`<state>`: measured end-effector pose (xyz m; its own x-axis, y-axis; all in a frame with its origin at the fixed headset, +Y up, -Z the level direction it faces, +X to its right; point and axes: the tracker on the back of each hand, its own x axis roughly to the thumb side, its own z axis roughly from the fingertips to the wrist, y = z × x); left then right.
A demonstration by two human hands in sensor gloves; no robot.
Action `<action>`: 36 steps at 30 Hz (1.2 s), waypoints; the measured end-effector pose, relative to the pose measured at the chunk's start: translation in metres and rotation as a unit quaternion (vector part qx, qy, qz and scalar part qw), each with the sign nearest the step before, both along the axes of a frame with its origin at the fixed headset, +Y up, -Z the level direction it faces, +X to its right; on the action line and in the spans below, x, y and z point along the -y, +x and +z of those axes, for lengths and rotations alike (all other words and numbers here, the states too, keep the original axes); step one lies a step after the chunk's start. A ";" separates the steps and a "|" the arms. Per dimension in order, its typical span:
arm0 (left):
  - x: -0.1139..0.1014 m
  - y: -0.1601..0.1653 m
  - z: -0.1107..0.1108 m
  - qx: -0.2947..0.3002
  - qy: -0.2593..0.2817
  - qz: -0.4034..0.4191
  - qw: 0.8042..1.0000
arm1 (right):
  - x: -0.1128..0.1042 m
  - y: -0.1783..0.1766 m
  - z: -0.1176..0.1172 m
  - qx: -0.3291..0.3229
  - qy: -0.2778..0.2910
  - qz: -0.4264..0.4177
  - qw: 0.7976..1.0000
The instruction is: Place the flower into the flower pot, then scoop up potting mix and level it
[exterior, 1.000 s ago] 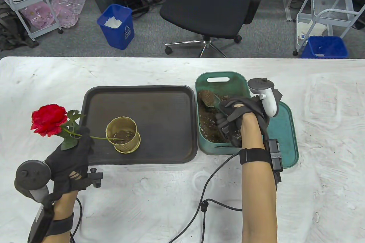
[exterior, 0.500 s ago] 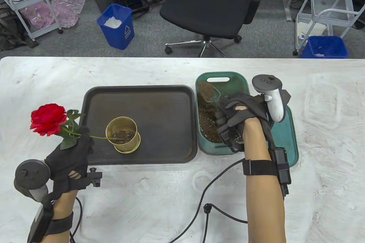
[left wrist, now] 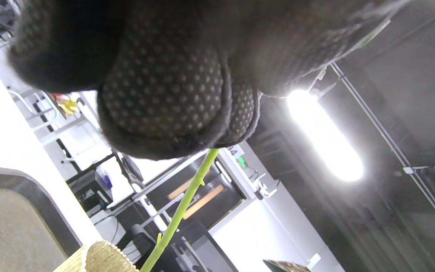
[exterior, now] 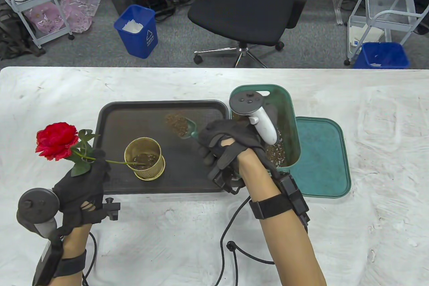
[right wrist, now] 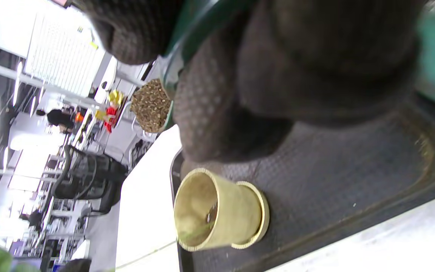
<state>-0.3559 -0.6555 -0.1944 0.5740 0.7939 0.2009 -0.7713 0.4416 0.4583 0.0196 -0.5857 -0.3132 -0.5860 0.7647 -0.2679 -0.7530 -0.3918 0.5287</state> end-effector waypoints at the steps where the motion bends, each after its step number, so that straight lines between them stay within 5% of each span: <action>1: 0.000 0.000 0.000 0.000 0.000 0.000 1.000 | 0.003 -0.008 0.001 -0.009 -0.002 0.000 1.000; 14: 0.000 0.002 0.001 0.003 0.003 -0.008 1.000 | 0.049 -0.064 0.006 -0.070 -0.018 0.054 0.996; 24: 0.001 0.003 0.001 0.004 0.005 -0.014 1.000 | 0.049 -0.092 0.017 -0.068 0.079 0.141 0.984; 36: 0.001 0.004 0.002 0.004 0.005 -0.011 1.000 | 0.023 -0.129 0.045 -0.129 0.282 0.323 0.894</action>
<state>-0.3518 -0.6561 -0.1928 0.5902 0.7785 0.2137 -0.7650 0.4547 0.4561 -0.1094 -0.6089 -0.2678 -0.9407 0.2160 0.2617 -0.1551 -0.9597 0.2345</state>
